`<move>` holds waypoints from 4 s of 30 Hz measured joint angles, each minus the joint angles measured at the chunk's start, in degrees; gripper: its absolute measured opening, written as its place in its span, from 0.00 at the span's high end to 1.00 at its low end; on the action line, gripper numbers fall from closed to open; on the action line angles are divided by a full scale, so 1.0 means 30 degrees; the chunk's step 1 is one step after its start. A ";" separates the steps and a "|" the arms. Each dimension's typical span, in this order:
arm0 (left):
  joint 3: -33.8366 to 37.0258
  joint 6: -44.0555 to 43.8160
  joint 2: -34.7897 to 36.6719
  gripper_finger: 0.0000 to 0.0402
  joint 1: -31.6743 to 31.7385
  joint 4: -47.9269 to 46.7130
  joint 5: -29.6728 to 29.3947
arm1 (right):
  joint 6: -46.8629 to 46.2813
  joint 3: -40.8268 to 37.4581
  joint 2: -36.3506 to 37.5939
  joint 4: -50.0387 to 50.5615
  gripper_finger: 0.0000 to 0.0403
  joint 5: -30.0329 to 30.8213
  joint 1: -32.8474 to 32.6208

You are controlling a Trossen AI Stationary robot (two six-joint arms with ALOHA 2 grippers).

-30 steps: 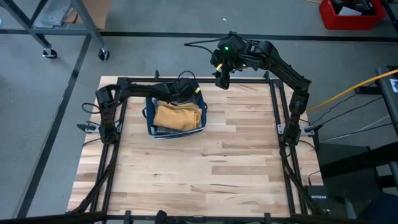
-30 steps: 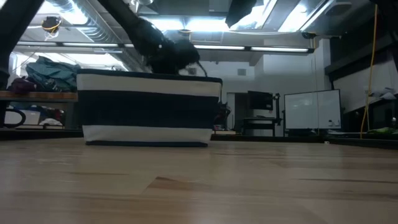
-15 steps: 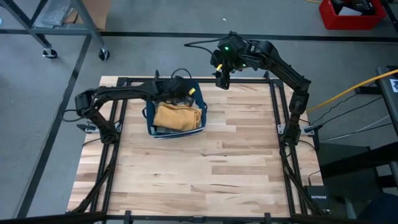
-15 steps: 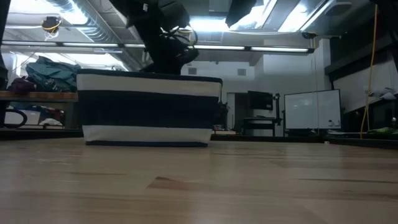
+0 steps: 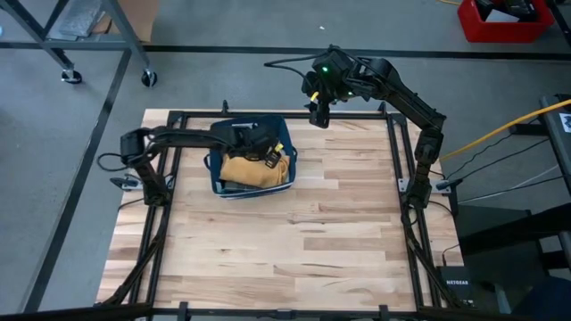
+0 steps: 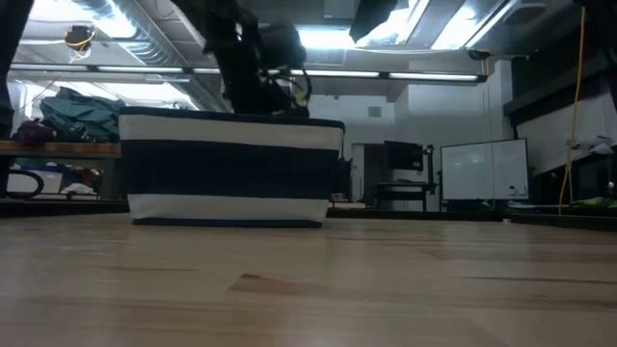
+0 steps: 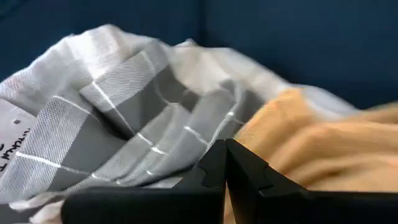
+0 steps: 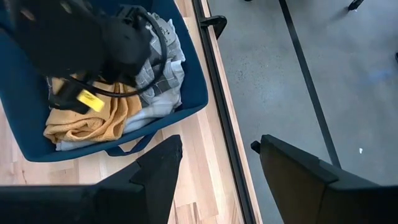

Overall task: Fold towel
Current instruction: Put the stacked folded towels into the laundry organizer, then return to Home Position

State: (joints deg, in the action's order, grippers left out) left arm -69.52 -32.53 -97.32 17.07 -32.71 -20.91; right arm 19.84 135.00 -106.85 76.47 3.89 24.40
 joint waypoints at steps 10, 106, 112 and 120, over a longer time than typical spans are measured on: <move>0.0015 -0.0021 -0.1923 1.00 0.1985 0.3304 -0.1186 | 0.0000 0.0000 0.0000 0.0085 0.45 0.0000 0.0000; 2.1707 0.5810 2.1723 1.00 -0.6822 1.6853 0.6082 | -1.3567 -4.0937 1.9249 -3.3437 0.45 -0.4149 -0.5151; 2.2958 0.5731 2.2279 1.00 -0.6822 1.8012 0.6508 | -1.4629 -4.2026 1.9245 -3.3565 0.45 -0.3064 -0.5144; 2.2993 0.8081 2.2300 1.00 -0.6785 1.8150 0.6479 | -1.4543 -4.2896 1.9249 -3.3374 0.45 -0.2998 -0.5144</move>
State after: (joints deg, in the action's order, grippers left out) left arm -0.54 -8.28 -30.42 -3.29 21.74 -1.48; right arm -23.80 6.31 -49.10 -23.66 -5.10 8.97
